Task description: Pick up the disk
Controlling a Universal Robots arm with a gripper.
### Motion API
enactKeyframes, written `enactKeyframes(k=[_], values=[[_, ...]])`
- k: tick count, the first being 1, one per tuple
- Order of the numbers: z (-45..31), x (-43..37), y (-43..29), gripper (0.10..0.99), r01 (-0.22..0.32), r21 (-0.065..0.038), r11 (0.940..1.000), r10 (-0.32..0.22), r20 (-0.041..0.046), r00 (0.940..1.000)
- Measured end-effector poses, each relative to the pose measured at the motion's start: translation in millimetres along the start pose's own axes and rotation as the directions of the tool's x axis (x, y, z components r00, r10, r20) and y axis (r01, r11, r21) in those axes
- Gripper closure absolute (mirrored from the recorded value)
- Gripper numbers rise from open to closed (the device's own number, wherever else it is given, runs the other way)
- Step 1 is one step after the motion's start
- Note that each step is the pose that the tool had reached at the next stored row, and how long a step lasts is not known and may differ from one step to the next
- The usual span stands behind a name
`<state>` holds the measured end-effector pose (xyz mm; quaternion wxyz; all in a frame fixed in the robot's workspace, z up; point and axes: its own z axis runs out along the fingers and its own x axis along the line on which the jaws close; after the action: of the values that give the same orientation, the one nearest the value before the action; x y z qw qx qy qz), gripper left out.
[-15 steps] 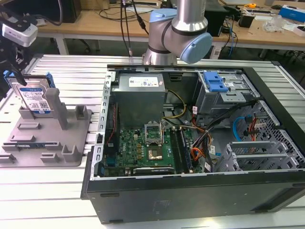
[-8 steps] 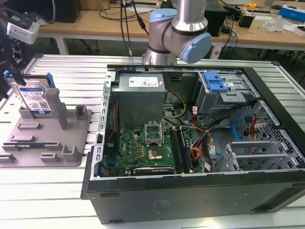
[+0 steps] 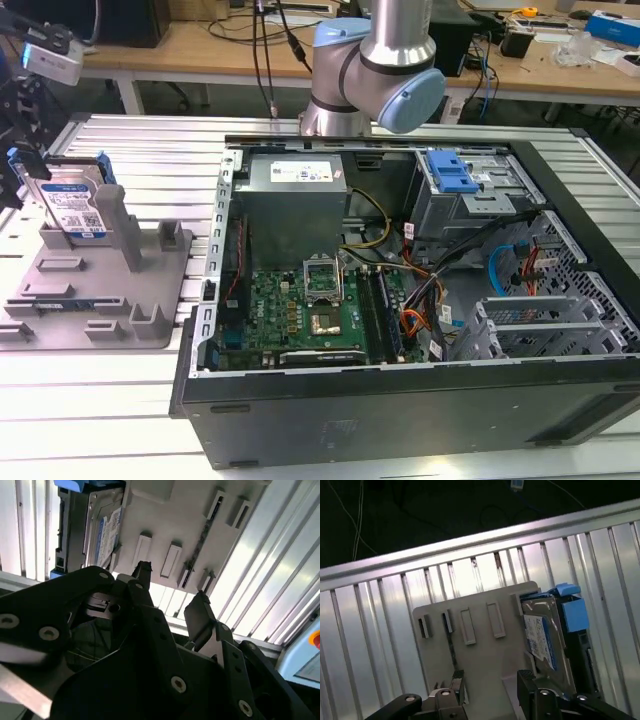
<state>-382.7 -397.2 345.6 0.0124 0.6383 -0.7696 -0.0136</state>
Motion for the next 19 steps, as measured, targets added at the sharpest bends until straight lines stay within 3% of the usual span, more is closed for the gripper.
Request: enactKeyframes(k=[2, 3, 8, 17, 19], values=[[0.5, 0.0, 0.0, 0.545, 0.047, 0.001, 0.9989, -0.047, -0.0017, 0.9989], [1.1, 0.0, 0.0, 0.545, 0.096, 0.003, 0.9954, -0.096, -0.0032, 0.9954], [2.6, 0.0, -0.1, 0.545, 0.187, 0.015, 0.9823, -0.187, -0.0063, 0.9824], [2.6, 0.0, 0.0, 0.545, 0.196, 0.015, 0.9806, -0.196, -0.0066, 0.9807], [2.8, -4.2, 2.9, 0.545, 0.195, 0.016, 0.9806, -0.195, -0.0065, 0.9807]])
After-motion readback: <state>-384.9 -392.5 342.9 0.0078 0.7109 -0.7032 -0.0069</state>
